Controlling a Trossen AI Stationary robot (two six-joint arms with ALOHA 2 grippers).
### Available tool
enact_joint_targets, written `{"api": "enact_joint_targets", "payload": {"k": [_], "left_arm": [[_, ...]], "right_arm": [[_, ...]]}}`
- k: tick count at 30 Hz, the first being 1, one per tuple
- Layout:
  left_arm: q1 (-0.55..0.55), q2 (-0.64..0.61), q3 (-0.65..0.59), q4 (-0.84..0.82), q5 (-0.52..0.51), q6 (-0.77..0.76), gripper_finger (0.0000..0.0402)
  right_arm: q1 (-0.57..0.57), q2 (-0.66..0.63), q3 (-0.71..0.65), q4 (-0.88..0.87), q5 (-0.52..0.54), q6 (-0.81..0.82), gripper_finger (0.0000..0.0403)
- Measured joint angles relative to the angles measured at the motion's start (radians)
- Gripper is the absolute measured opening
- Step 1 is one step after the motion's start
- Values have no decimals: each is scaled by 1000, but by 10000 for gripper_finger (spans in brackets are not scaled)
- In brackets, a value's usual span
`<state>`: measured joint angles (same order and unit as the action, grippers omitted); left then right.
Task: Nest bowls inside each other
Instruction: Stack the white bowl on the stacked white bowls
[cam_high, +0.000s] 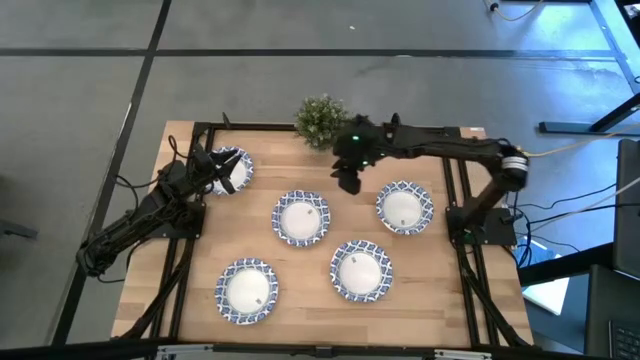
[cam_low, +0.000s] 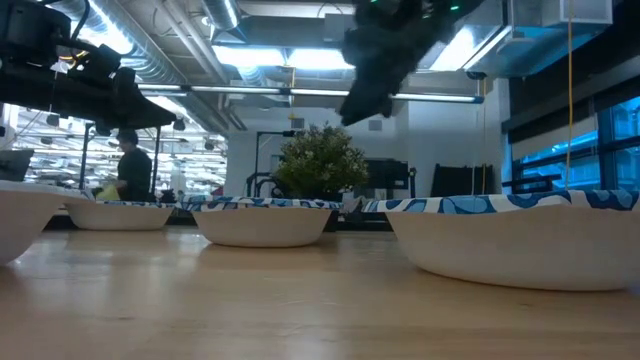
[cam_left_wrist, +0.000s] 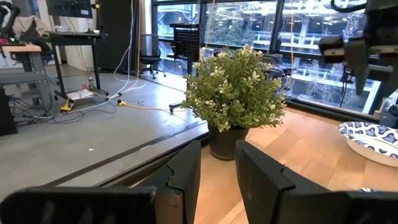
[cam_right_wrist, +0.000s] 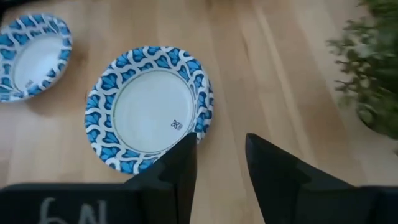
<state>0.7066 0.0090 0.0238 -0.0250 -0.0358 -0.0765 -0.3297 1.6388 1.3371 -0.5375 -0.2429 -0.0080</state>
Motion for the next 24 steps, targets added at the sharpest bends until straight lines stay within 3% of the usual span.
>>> {"api": "enact_joint_targets", "payload": {"k": [11,24], "left_arm": [[0,0,0,0,0,0,95],[0,0,0,0,-1,1,95]], "right_arm": [[-14,-372,-344,29,41,157,138],[-23,-563,-655,29,69,304,138]]}}
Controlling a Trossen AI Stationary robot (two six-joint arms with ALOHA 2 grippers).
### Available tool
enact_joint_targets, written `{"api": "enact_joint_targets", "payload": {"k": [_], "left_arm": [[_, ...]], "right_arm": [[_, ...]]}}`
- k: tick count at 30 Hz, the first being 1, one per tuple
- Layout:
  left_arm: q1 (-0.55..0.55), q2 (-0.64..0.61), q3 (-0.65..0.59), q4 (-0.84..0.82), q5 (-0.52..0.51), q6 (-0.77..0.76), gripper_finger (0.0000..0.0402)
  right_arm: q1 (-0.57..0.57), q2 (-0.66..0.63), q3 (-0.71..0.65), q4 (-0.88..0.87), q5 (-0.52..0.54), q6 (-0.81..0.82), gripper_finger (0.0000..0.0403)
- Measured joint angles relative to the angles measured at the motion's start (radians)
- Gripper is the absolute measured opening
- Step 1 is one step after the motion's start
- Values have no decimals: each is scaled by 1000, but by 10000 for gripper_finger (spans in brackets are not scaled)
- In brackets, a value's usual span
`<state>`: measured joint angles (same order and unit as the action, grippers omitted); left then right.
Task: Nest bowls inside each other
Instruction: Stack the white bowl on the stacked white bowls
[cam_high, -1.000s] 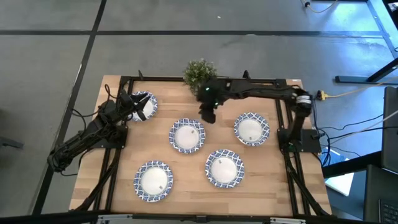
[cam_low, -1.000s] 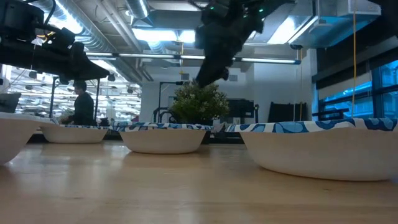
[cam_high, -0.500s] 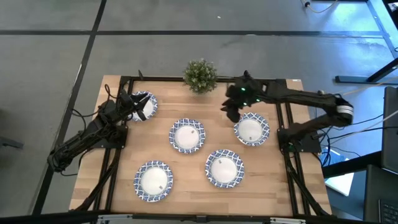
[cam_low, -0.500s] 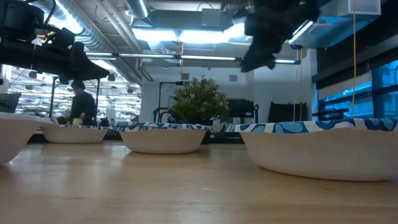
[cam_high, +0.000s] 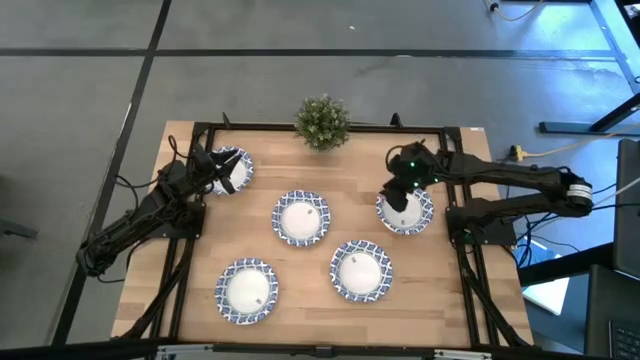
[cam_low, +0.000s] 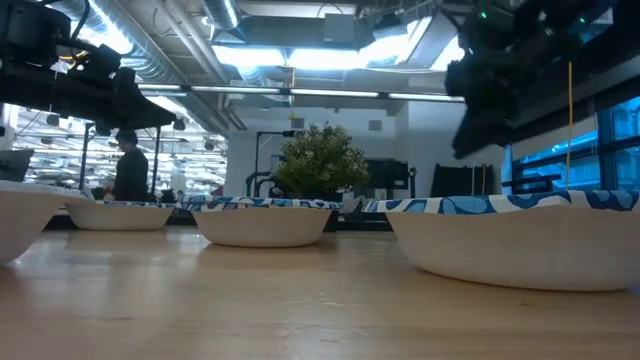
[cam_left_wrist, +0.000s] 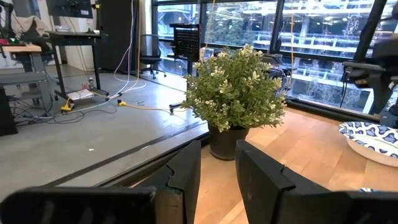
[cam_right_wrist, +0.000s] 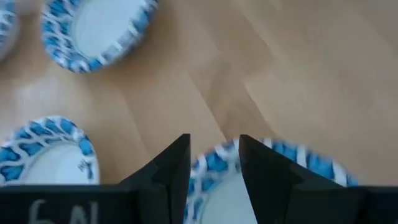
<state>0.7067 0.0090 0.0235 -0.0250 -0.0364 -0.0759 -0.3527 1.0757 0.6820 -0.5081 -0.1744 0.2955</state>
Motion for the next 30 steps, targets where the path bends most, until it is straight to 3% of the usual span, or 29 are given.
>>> {"api": "enact_joint_targets", "payload": {"k": [9,17,30], "left_arm": [[0,0,0,0,0,0,95],[0,0,0,0,0,0,95],[0,0,0,0,0,0,95]], "right_arm": [[-29,-187,-143,87,69,114,138],[-57,-343,-165,46,69,173,138],[-66,-380,-166,-141,127,261,138]]}}
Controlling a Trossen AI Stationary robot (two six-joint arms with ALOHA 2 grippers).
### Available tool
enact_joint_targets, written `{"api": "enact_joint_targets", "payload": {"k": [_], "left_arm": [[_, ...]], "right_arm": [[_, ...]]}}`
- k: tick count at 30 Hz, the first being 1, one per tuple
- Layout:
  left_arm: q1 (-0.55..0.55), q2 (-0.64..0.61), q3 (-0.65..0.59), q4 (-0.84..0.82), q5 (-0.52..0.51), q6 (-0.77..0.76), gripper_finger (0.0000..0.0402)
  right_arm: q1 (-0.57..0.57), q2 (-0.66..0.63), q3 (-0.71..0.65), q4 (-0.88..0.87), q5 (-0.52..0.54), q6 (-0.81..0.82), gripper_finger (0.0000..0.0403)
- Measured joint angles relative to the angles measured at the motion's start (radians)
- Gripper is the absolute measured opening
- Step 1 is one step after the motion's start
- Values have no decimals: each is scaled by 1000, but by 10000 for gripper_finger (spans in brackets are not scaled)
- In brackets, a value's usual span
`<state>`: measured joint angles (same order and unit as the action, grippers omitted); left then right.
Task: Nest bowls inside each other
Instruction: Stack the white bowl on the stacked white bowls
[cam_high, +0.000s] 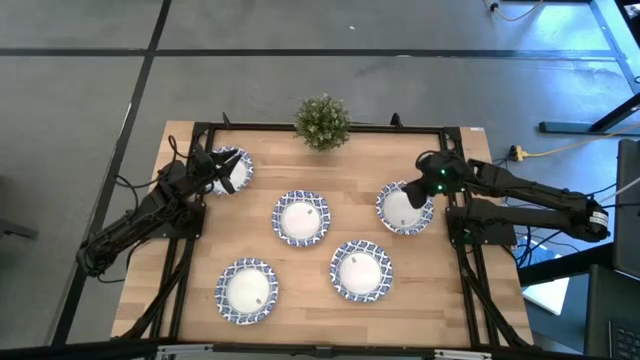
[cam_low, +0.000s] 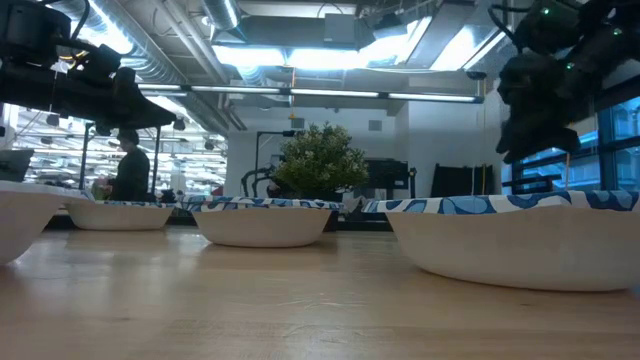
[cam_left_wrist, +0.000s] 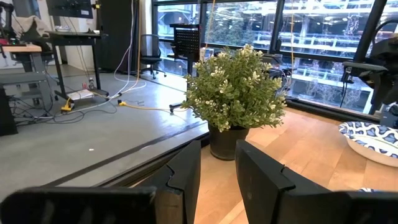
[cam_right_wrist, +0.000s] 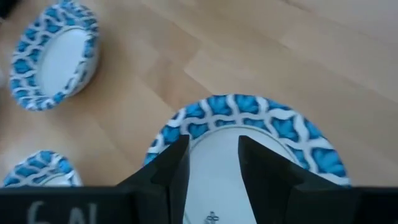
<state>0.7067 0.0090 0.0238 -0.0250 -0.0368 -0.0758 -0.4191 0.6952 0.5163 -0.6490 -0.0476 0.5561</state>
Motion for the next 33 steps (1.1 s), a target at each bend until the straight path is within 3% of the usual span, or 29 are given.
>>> {"api": "enact_joint_targets", "payload": {"k": [14,33], "left_arm": [[0,0,0,0,0,0,95],[0,0,0,0,0,-1,95]], "right_arm": [[0,0,0,-296,151,138,138],[8,3,0,-355,86,330,138]]}}
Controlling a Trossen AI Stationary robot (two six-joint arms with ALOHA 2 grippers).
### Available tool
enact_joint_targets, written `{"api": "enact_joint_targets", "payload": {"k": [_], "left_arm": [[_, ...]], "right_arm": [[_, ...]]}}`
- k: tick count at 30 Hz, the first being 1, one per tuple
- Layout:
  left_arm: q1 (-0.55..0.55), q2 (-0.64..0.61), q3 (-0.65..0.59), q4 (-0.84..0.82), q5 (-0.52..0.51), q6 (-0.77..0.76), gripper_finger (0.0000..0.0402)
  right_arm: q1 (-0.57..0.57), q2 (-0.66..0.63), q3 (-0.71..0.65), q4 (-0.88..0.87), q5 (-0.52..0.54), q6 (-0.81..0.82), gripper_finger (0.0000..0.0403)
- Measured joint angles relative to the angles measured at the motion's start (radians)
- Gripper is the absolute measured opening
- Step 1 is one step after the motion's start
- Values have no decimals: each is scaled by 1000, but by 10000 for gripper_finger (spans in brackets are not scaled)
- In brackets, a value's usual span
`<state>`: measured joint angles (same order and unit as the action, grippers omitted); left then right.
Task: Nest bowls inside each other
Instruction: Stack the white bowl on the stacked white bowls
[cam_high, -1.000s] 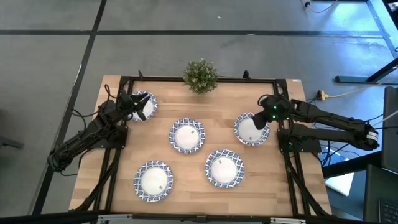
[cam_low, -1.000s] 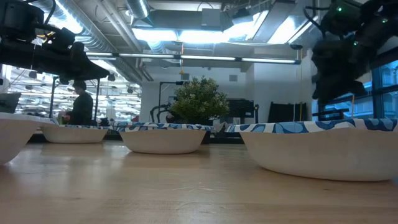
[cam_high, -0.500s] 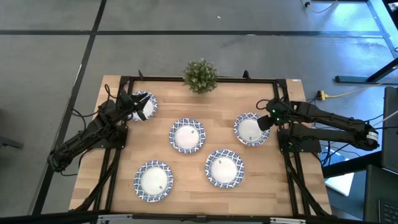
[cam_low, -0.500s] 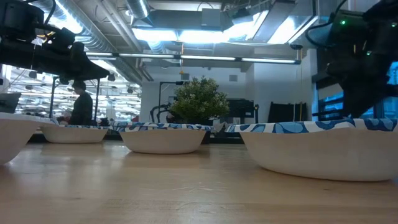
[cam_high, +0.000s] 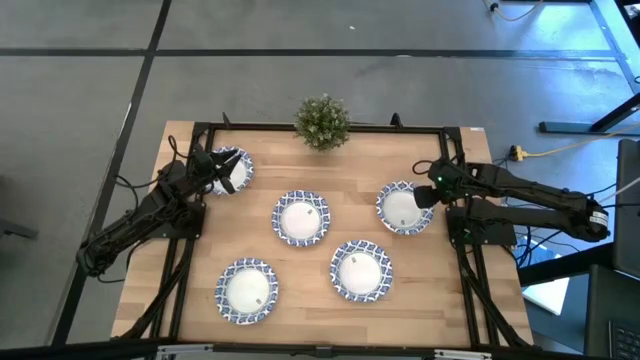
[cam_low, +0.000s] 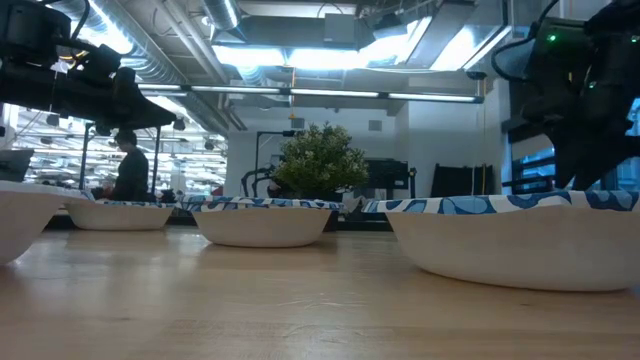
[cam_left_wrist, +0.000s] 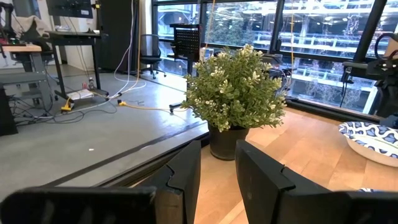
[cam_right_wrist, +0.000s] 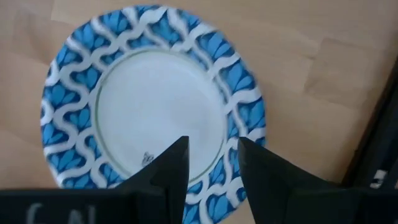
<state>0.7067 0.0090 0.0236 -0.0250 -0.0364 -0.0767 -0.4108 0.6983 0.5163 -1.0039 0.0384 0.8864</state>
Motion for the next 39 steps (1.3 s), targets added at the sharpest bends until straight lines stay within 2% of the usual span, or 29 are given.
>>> {"api": "enact_joint_targets", "payload": {"k": [8,14,20,26,39], "left_arm": [[0,0,0,0,0,0,95],[0,0,0,0,0,0,95],[0,0,0,0,0,0,95],[0,0,0,0,0,0,95],[0,0,0,0,0,1,95]], "right_arm": [[97,29,0,17,-73,2,138],[210,69,0,174,-153,1,138],[335,150,0,299,-139,-2,138],[425,240,0,315,-101,-78,138],[513,323,0,358,-74,-140,138]]}}
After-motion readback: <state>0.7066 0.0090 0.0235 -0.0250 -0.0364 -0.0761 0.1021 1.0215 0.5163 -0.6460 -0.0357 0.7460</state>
